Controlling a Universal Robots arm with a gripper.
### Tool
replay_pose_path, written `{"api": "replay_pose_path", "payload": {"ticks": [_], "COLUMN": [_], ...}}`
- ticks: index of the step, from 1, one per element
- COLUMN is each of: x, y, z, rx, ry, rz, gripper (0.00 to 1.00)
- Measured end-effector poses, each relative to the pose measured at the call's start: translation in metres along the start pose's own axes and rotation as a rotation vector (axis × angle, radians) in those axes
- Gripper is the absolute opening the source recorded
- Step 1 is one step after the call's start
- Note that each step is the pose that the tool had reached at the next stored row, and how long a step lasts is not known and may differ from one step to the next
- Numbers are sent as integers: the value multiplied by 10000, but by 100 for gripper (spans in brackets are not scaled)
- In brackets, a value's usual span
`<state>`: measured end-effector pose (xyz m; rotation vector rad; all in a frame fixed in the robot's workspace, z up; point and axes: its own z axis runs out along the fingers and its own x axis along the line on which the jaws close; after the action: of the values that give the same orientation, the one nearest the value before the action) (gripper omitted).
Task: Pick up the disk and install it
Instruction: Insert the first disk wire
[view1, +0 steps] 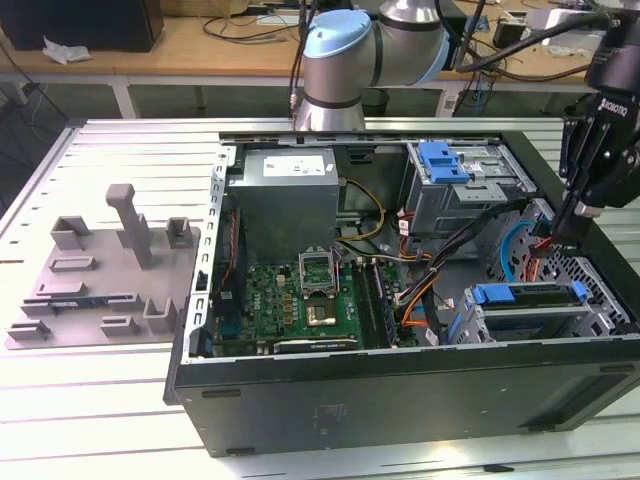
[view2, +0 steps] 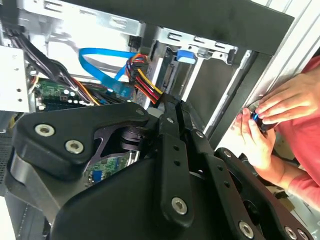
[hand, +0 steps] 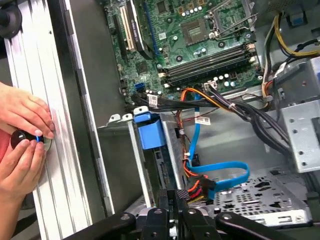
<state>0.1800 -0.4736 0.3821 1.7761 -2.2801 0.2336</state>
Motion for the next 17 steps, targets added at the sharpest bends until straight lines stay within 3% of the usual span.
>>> {"api": "replay_pose_path", "payload": {"ticks": [3, 6, 10, 12, 15, 17], "x": [107, 93, 85, 84, 84, 100], "y": [-15, -10, -9, -9, -2, 55], "z": [56, 112, 116, 118, 124, 145], "rx": [-3, 32, 230, 394, 530, 549], "ry": [-86, -100, -84, -67, -55, -55], "rz": [-2, -98, -775, -1329, -1794, -1858], "gripper": [17, 17, 17, 17, 17, 17]}}
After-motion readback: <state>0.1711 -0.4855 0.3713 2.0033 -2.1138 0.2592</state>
